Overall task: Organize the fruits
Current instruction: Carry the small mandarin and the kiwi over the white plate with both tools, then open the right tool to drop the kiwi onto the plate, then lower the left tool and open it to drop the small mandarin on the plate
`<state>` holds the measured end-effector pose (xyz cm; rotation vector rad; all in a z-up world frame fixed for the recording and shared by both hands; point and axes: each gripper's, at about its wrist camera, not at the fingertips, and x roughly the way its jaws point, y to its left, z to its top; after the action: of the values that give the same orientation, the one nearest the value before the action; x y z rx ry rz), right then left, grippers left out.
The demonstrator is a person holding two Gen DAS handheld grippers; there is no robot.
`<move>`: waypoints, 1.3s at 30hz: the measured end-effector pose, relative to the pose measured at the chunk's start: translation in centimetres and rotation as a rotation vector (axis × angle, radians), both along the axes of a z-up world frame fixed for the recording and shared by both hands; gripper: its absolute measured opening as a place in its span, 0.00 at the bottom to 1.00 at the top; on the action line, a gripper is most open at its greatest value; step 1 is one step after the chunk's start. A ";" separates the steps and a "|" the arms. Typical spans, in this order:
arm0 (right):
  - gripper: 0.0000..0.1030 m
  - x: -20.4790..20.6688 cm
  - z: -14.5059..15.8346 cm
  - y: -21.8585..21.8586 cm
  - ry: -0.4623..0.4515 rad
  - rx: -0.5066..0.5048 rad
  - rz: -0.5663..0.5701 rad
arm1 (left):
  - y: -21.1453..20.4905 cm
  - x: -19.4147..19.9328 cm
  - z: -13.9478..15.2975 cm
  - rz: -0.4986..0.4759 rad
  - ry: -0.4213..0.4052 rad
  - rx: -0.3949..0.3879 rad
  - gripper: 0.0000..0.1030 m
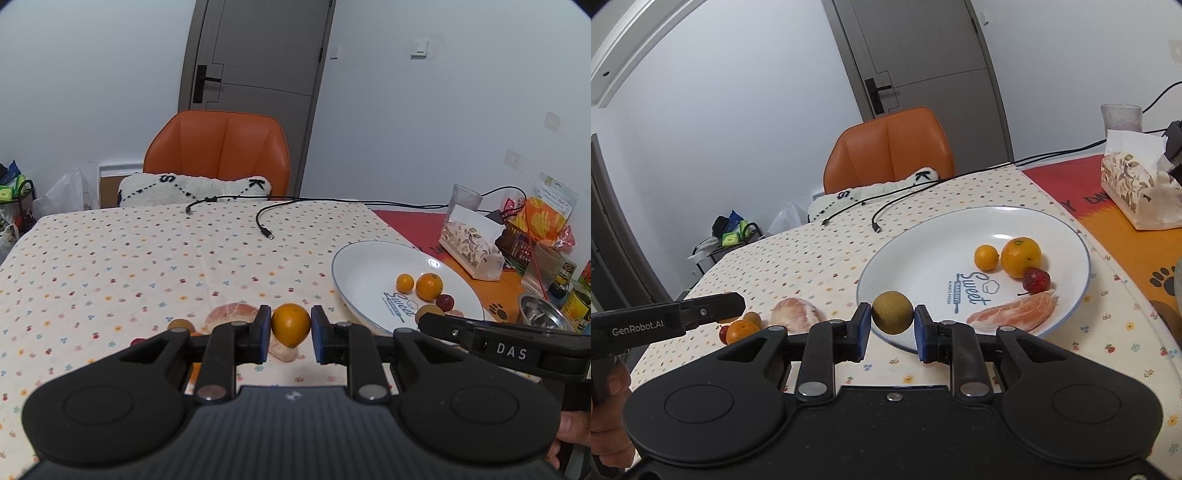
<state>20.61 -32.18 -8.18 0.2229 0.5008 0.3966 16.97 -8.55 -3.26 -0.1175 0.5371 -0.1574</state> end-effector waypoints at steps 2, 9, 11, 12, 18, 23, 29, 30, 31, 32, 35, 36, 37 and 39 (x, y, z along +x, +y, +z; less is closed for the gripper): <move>0.23 0.3 -0.2 -0.1 0.005 0.002 -0.005 | -0.3 0.3 -0.1 -0.004 0.003 0.002 0.21; 0.29 1.0 -0.7 -0.7 0.021 0.003 -0.022 | -1.1 1.3 -0.5 -0.016 0.017 0.005 0.21; 0.30 1.0 -0.6 -1.0 0.020 0.007 -0.023 | -1.4 1.7 -0.5 -0.022 0.019 0.007 0.21; 0.31 1.0 -0.6 -1.1 0.018 0.008 -0.024 | -1.6 1.8 -0.5 -0.026 0.020 0.008 0.21; 0.35 0.6 -0.6 -2.2 0.012 0.015 -0.043 | -2.9 2.6 -0.7 -0.050 0.026 0.017 0.21; 0.36 0.4 -0.7 -3.4 0.016 0.025 -0.063 | -4.1 3.4 -0.9 -0.076 0.033 0.023 0.21; 0.36 0.4 -0.9 -4.7 0.021 0.039 -0.085 | -5.8 4.2 -1.2 -0.108 0.039 0.034 0.21; 0.36 0.4 -1.0 -4.9 0.021 0.041 -0.088 | -6.0 4.3 -1.2 -0.112 0.041 0.036 0.21; 0.36 0.3 -1.0 -5.0 0.022 0.042 -0.090 | -6.3 4.4 -1.2 -0.117 0.042 0.037 0.21; 0.36 0.3 -1.0 -5.2 0.022 0.045 -0.092 | -6.6 4.6 -1.3 -0.122 0.043 0.039 0.21; 0.36 0.2 -1.0 -5.6 0.017 0.049 -0.095 | -7.3 4.9 -1.4 -0.136 0.047 0.042 0.21; 0.36 0.2 -0.9 -5.7 0.017 0.050 -0.097 | -7.6 5.0 -1.4 -0.141 0.048 0.043 0.21; 0.36 0.2 -0.9 -5.8 0.017 0.052 -0.098 | -7.8 5.1 -1.4 -0.145 0.049 0.044 0.21; 0.36 0.1 -0.9 -5.9 0.017 0.054 -0.097 | -8.2 5.3 -1.5 -0.153 0.050 0.047 0.21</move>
<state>20.74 -38.08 -9.09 0.3023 0.4945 0.3139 22.28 -16.74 -4.74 -0.0341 0.5991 -0.2914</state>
